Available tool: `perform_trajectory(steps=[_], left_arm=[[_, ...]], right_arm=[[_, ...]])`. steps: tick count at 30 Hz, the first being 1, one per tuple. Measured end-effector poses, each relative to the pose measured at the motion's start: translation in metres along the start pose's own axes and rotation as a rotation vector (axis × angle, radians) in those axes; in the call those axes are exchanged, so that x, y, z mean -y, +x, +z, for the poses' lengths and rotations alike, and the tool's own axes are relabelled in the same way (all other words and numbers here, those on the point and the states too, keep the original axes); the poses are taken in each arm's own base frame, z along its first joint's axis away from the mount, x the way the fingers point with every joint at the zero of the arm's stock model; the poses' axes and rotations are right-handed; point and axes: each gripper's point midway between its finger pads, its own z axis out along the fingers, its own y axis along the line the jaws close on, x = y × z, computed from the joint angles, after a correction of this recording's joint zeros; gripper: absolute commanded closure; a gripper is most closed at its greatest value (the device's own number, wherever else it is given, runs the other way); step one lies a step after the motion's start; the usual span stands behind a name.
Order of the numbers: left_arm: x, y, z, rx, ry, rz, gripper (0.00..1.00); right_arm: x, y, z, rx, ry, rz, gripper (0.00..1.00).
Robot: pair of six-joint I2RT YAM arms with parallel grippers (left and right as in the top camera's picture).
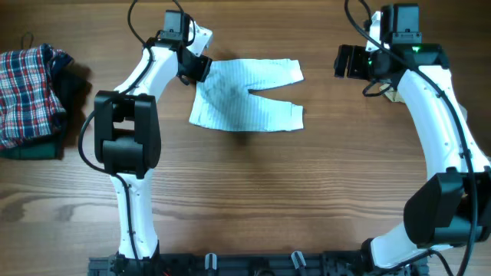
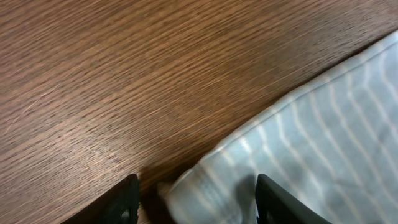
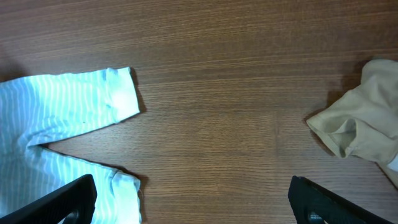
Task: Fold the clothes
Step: 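Move the right gripper toward the pants' right leg cuffs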
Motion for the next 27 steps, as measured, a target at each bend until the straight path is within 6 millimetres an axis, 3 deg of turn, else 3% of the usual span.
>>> perform_trajectory(steps=[7, 16, 17, 19, 20, 21, 22, 23, 24, 27], left_arm=[[0.004, -0.002, 0.002, 0.010, 0.024, 0.006, 0.48], [0.004, -0.004, 0.003, 0.021, 0.028, 0.010, 0.48], [0.004, -0.004, 0.003, 0.022, 0.027, 0.010, 0.48], [0.004, -0.005, 0.004, 0.027, 0.026, 0.011, 0.51], [0.003, -0.005, 0.005, 0.030, 0.025, 0.014, 0.60], [0.003, -0.006, 0.006, 0.032, 0.024, 0.015, 0.68], [0.003, -0.006, 0.006, 0.032, 0.024, 0.013, 0.73], [0.003, -0.006, 0.006, 0.033, 0.024, 0.014, 0.80], [0.003, -0.006, 0.006, 0.034, 0.024, 0.022, 0.85], [0.002, -0.007, 0.006, 0.036, 0.027, 0.020, 0.87]], right_arm=[[0.000, 0.006, 0.002, -0.025, -0.003, 0.001, 0.00], [0.002, 0.022, 0.016, -0.067, -0.001, 0.004, 0.01], [0.002, 0.023, 0.016, -0.073, -0.003, 0.004, 0.05], [-0.002, 0.031, 0.015, -0.104, -0.025, 0.003, 0.27], [-0.006, 0.034, 0.015, -0.117, -0.052, -0.018, 0.44], [-0.011, 0.037, 0.014, -0.128, -0.080, -0.037, 0.72], [-0.016, 0.041, 0.013, -0.143, -0.102, -0.060, 0.79], [-0.021, 0.045, 0.013, -0.158, -0.121, -0.076, 0.96], [-0.028, 0.050, 0.012, -0.178, -0.140, -0.102, 0.96], [-0.050, 0.058, 0.010, -0.194, -0.183, -0.165, 0.96]])
